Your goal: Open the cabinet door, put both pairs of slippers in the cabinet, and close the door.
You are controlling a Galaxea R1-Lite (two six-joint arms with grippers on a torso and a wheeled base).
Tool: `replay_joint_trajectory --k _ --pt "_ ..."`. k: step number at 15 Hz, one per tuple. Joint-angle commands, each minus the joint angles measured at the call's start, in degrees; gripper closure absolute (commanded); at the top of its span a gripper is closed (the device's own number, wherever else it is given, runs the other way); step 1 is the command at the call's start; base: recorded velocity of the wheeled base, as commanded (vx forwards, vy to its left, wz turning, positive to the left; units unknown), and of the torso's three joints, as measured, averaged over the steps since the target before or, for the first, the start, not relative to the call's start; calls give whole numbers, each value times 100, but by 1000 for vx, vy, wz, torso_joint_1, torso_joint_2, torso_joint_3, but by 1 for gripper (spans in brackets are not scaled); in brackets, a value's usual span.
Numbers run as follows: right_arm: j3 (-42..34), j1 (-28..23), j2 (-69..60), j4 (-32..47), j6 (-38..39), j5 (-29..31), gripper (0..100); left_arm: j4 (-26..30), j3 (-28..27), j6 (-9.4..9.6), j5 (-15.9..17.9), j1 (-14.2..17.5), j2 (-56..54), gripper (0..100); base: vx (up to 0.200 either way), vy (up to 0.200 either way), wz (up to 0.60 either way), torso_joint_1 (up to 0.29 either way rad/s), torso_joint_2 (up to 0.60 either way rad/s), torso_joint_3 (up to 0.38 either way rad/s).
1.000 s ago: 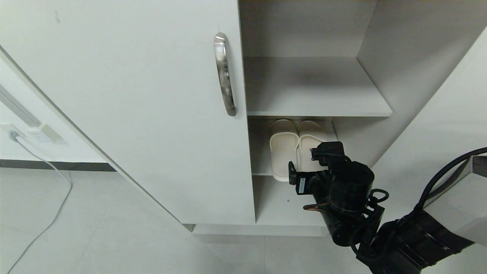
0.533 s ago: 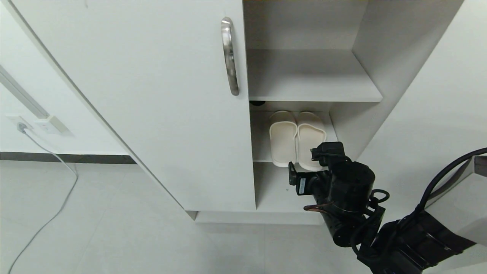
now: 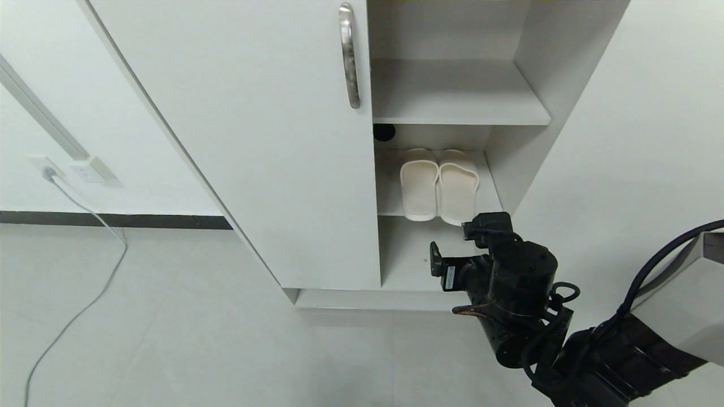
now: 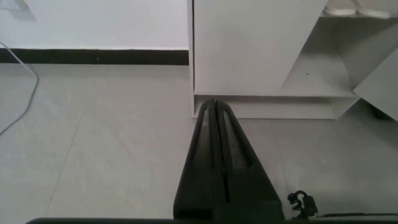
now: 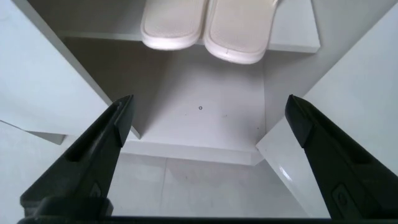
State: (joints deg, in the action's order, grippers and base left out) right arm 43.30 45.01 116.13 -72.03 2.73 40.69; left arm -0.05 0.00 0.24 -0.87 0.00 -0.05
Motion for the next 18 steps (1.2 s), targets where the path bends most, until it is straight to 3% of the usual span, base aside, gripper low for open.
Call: replay_joint_trajectory --k 1,11,18 --pt "-6 8 24 -4 -1 0 0 -4 0 2 -1 0 5 100 0 0 0 0 0 0" --pt "-6 8 121 -4 -9 0 0 -4 0 2 -1 0 14 100 0 0 0 0 0 0" --pt "-6 8 147 -4 -18 9 0 -4 0 2 -1 0 5 100 0 0 0 2 4 179"
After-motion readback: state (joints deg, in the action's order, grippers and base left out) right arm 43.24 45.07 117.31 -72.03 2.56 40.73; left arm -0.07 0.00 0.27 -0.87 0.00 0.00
